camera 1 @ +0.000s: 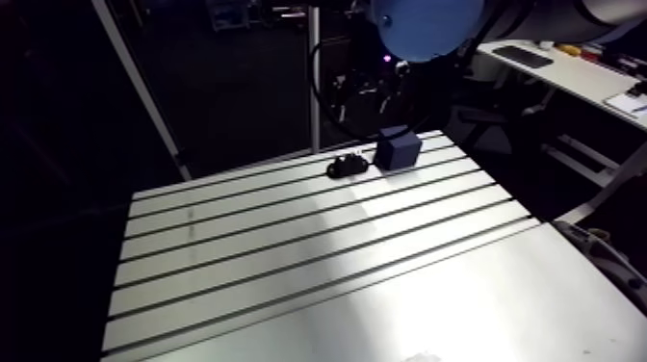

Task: Pick up the M10 bolt and insert it into the hole until fully seated.

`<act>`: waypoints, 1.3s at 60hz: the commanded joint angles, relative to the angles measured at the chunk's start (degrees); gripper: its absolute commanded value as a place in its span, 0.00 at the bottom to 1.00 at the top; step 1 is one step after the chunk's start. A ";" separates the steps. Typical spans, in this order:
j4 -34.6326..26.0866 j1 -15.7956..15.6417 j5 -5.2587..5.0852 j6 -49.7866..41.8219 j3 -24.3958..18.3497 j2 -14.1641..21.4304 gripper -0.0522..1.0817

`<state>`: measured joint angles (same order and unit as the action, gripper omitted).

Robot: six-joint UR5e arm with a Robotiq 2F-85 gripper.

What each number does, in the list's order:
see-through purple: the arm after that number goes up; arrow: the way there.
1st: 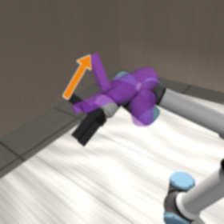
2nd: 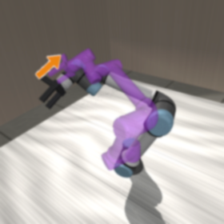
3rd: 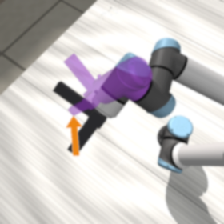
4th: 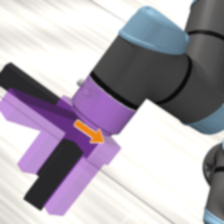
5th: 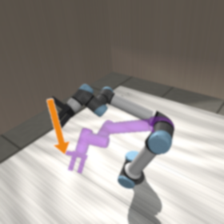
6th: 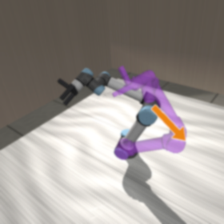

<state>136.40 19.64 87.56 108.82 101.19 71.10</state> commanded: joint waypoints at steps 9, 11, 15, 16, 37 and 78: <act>1.73 0.13 0.63 0.74 0.19 -2.74 0.46; 1.73 0.22 0.47 0.74 0.19 -3.41 0.48; 1.73 0.31 0.46 0.81 0.20 -3.88 0.48; 1.73 0.31 0.46 0.81 0.20 -3.88 0.48; 1.73 0.58 0.46 1.97 0.10 -5.48 0.48; 2.87 1.29 -1.74 2.15 -0.16 -7.34 0.48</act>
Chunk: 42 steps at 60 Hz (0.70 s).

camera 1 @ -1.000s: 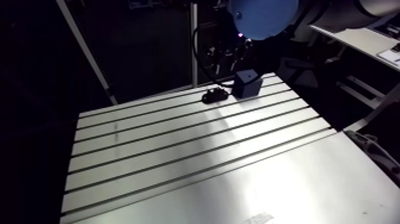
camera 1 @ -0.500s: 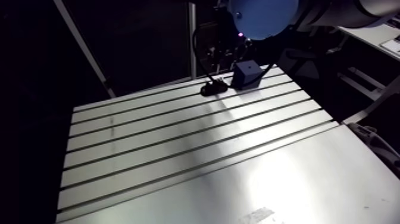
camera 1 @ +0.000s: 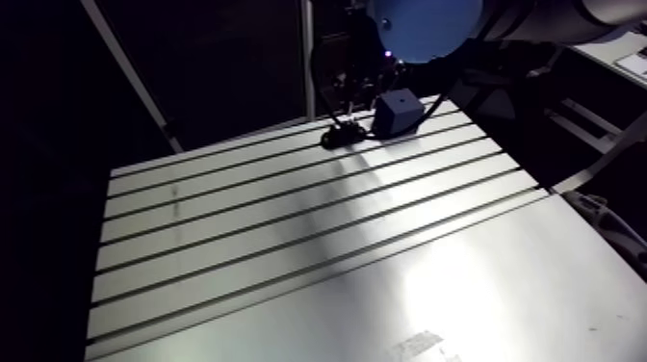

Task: Pick up the M10 bolt and insert it into the hole until fully seated.

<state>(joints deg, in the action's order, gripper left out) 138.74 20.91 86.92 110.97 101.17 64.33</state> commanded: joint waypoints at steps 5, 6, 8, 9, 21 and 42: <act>0.53 0.01 -1.02 0.00 -0.30 -1.06 0.48; 0.53 0.01 -1.02 0.00 -0.30 -1.06 0.48; 0.53 0.01 -1.09 0.00 -0.46 -1.32 0.48; 0.53 -0.06 -1.10 0.00 -0.56 -1.43 0.48; 0.61 -0.08 -0.93 -0.09 -0.93 -2.05 0.48; 0.62 0.01 -0.84 0.08 -1.20 -2.51 0.48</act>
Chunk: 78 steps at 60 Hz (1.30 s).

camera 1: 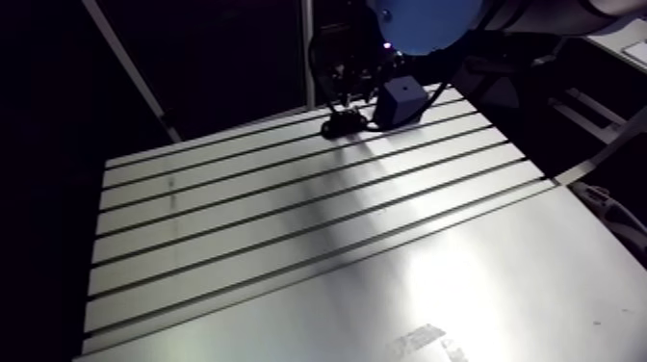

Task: Pick up the M10 bolt and insert it into the hole until fully seated.

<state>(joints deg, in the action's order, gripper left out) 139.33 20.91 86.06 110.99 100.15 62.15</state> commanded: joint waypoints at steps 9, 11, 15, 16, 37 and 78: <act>-0.06 0.01 0.03 0.06 -0.17 -0.65 0.48; -0.06 0.09 0.03 0.06 -0.17 -0.75 0.48; -0.06 0.10 0.03 0.06 -0.09 -0.76 0.48; -0.06 0.10 0.03 0.06 -0.09 -0.76 0.48; -0.06 0.01 0.03 0.06 -0.42 -0.76 0.48; -0.06 0.10 0.21 0.06 0.00 -1.10 0.49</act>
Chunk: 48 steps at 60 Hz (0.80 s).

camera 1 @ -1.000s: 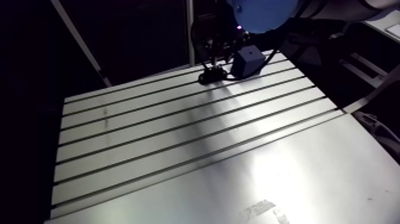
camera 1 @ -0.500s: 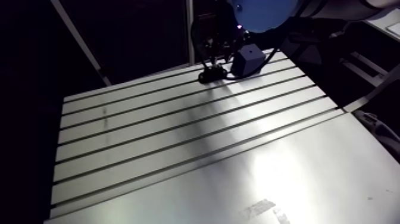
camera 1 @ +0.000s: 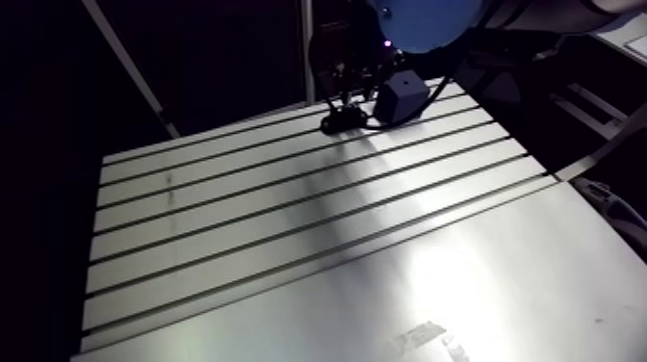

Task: Pick up the M10 bolt and insert it into the hole until fully seated.

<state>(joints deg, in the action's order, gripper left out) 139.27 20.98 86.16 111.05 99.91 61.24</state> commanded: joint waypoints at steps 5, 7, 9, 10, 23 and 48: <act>0.00 0.03 0.17 0.00 0.24 -0.54 0.49; 0.00 0.03 0.11 0.00 0.24 -0.56 0.50; 0.00 0.03 0.10 0.00 0.24 -0.56 0.51; 0.00 0.03 0.10 0.00 0.24 -0.56 0.51; 0.00 0.03 0.09 0.00 0.24 -0.65 0.53; 0.00 0.12 -0.08 0.00 0.06 -0.73 0.61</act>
<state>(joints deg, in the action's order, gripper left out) 139.28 21.09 86.12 111.05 100.08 60.56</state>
